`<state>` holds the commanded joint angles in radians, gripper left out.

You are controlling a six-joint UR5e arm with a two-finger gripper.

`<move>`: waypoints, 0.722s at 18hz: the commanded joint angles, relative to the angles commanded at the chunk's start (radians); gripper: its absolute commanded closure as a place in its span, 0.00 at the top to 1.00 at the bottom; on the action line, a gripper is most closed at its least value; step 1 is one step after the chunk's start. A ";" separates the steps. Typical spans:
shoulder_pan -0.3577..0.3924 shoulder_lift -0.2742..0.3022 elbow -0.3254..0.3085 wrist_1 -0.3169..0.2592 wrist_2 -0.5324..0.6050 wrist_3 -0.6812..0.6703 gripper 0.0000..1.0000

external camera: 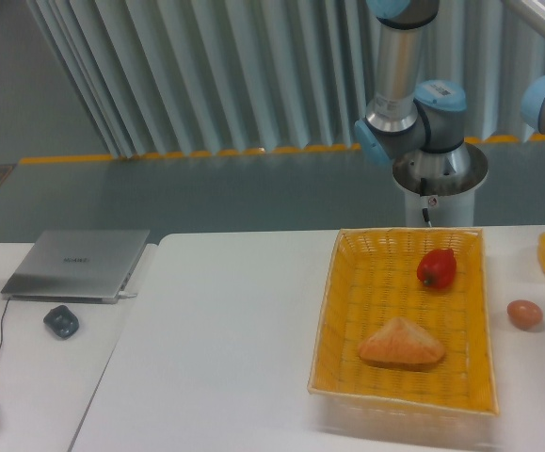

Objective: Place the yellow pepper in a basket

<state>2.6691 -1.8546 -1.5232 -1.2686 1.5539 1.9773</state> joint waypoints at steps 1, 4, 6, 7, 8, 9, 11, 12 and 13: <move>0.000 0.000 0.000 0.000 0.000 0.000 1.00; 0.000 0.003 -0.002 -0.002 0.002 0.000 1.00; -0.005 0.009 -0.009 0.002 0.006 0.002 1.00; -0.005 0.012 -0.009 0.000 0.006 0.006 1.00; -0.005 0.012 -0.014 0.002 0.006 0.005 1.00; 0.000 0.015 -0.040 0.005 0.005 0.006 1.00; 0.024 0.020 -0.066 0.009 -0.005 0.002 1.00; 0.037 0.021 -0.069 0.011 -0.008 0.002 1.00; 0.038 0.021 -0.072 0.011 -0.009 0.000 1.00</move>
<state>2.7075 -1.8331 -1.5953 -1.2579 1.5447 1.9773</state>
